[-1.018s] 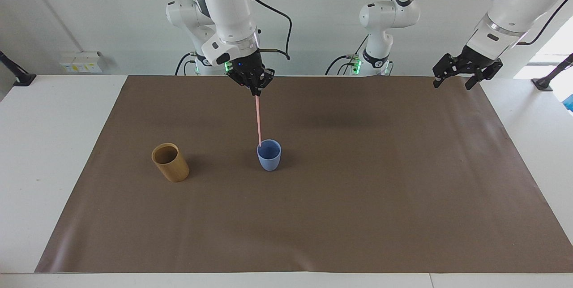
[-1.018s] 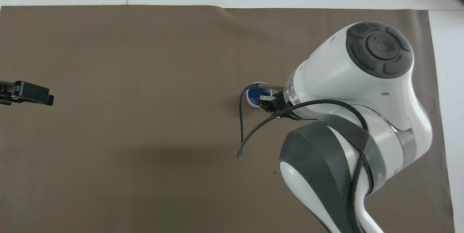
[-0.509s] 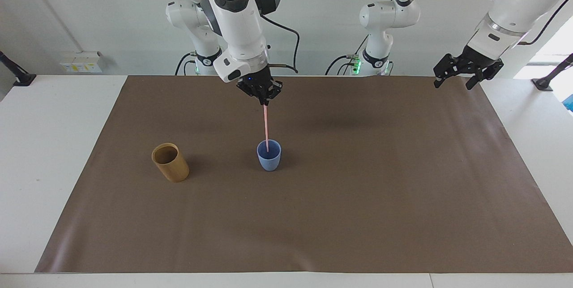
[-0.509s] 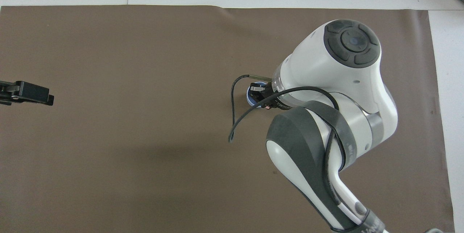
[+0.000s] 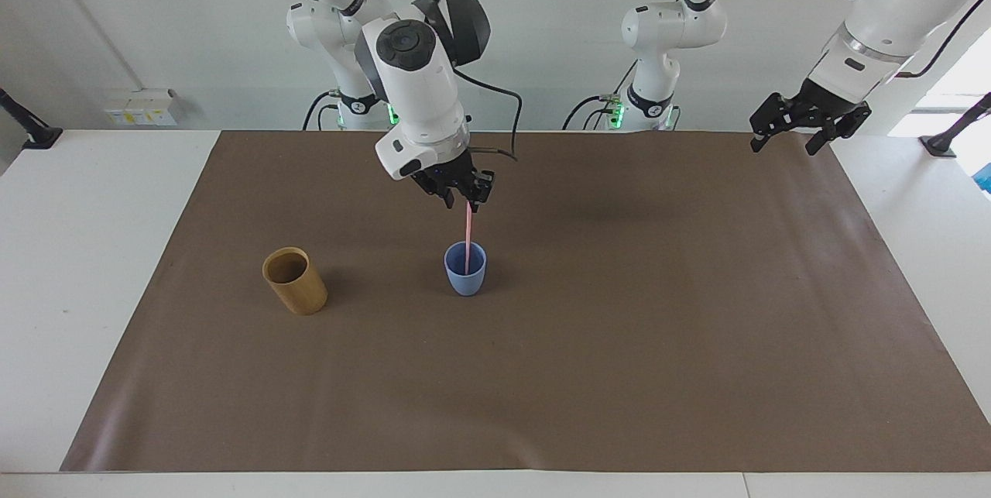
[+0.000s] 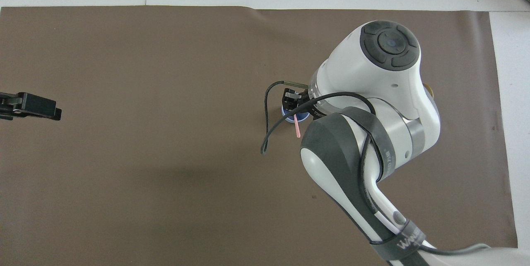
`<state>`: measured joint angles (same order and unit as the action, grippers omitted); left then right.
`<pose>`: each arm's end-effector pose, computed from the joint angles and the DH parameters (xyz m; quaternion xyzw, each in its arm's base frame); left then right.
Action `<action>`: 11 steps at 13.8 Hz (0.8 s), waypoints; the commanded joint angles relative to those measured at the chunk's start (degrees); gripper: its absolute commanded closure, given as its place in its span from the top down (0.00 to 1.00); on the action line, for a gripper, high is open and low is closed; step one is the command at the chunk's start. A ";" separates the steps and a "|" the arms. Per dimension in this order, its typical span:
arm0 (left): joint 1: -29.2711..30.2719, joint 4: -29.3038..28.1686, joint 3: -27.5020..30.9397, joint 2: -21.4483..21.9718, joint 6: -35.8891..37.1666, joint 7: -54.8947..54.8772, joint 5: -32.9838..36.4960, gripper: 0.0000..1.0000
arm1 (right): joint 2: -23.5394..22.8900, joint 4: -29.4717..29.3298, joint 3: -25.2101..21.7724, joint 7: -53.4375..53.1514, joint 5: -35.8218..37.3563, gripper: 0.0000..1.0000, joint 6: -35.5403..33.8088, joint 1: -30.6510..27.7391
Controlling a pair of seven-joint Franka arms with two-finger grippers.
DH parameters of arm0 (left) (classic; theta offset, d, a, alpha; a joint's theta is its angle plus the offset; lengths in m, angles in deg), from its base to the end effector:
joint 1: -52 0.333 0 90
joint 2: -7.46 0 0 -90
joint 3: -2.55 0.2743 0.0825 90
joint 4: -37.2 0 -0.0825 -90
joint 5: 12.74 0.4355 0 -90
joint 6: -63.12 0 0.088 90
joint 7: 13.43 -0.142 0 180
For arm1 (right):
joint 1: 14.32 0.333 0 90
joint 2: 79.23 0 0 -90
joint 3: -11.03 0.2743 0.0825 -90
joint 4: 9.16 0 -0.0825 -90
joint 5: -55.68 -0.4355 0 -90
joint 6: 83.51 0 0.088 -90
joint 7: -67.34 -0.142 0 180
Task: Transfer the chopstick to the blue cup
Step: 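Carry the pink chopstick over the blue cup and lower it in, then open the right gripper and withdraw it toward the tan cup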
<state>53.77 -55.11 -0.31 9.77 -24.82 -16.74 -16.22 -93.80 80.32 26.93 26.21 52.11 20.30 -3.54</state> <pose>0.5894 -0.0204 0.5481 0.9987 -0.0389 -0.0174 0.0297 0.6078 0.3007 0.4165 -0.9884 0.1371 0.0339 0.0551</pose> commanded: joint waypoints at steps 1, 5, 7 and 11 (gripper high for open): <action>0.34 -0.94 -0.22 0.94 -0.03 0.06 1.02 1.00 | 2.25 -0.36 0.01 -0.19 2.69 1.00 0.52 -1.73; 0.34 -0.94 -0.22 0.94 -0.03 0.06 1.02 1.00 | 10.33 3.41 0.01 10.34 4.80 1.00 -0.01 -9.71; 0.34 -0.94 -0.22 0.94 -0.03 0.06 1.02 1.00 | 14.82 6.93 -0.08 13.07 4.80 1.00 -0.36 -11.40; 0.34 -0.94 -0.22 0.94 -0.03 0.06 1.02 1.00 | 16.24 6.68 -0.16 16.07 4.80 1.00 -2.12 -12.90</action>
<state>53.77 -55.11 -0.31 9.77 -24.82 -16.74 -16.22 -78.89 85.18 26.45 40.65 56.45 17.91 -15.49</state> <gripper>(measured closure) 0.000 0.000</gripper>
